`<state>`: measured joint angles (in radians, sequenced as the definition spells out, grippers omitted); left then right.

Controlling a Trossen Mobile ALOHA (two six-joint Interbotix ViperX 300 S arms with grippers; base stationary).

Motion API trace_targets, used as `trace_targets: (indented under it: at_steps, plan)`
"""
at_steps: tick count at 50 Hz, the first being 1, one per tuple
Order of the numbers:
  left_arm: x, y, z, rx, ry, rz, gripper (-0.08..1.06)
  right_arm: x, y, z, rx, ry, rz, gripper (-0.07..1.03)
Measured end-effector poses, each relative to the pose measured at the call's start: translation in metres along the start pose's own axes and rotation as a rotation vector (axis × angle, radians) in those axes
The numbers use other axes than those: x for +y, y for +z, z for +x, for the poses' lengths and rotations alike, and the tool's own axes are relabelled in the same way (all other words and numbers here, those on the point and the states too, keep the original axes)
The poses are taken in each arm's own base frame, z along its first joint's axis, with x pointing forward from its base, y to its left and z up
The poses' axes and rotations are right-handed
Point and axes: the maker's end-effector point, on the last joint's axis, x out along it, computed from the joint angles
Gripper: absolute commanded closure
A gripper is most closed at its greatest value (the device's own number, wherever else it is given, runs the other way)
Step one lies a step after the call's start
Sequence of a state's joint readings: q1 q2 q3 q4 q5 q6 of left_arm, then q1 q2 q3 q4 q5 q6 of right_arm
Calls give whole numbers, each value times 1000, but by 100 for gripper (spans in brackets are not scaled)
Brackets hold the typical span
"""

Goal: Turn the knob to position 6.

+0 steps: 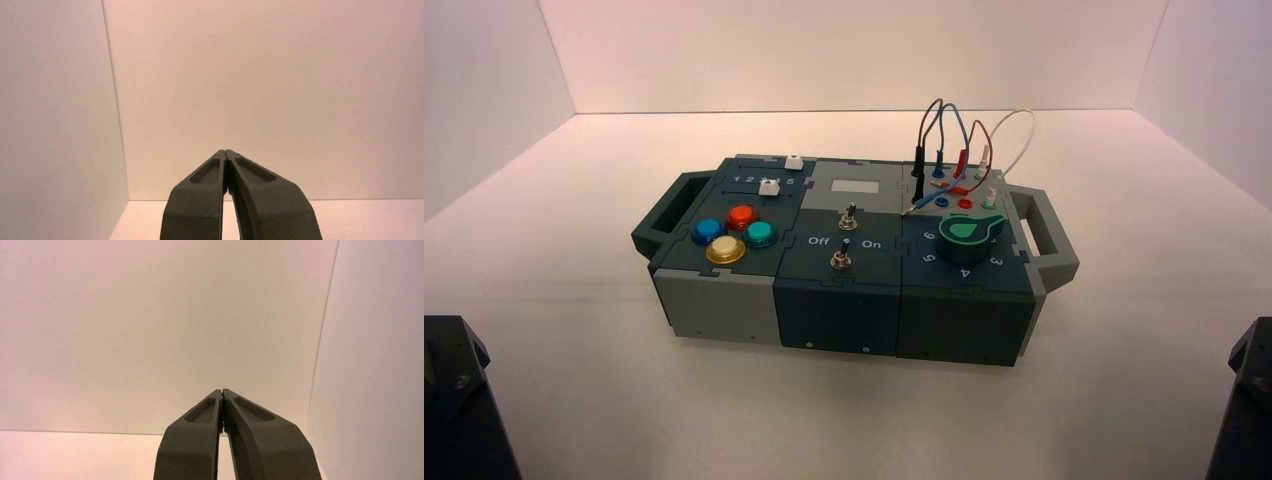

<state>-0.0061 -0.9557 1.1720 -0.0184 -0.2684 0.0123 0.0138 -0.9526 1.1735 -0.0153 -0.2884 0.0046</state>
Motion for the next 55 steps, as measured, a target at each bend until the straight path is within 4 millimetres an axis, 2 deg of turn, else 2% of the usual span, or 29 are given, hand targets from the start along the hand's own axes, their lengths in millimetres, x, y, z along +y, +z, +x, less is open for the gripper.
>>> trace_targets:
  at_steps: [23,33,42,49,55]
  plan:
    - [0,-1,-1,9,-2,0,100,0,-2,0,11,0,0,98]
    - [-3,-14,1,94,-10,0,100,1,-17,1,113,4,2,99]
    - [-20,-34,2,281,-78,5,100,4,-30,0,247,14,8,99]
    - [-43,-51,1,427,-164,24,100,9,-46,-1,363,34,5,99]
    - [-72,-68,-2,520,-269,53,100,20,-54,0,437,73,-1,99]
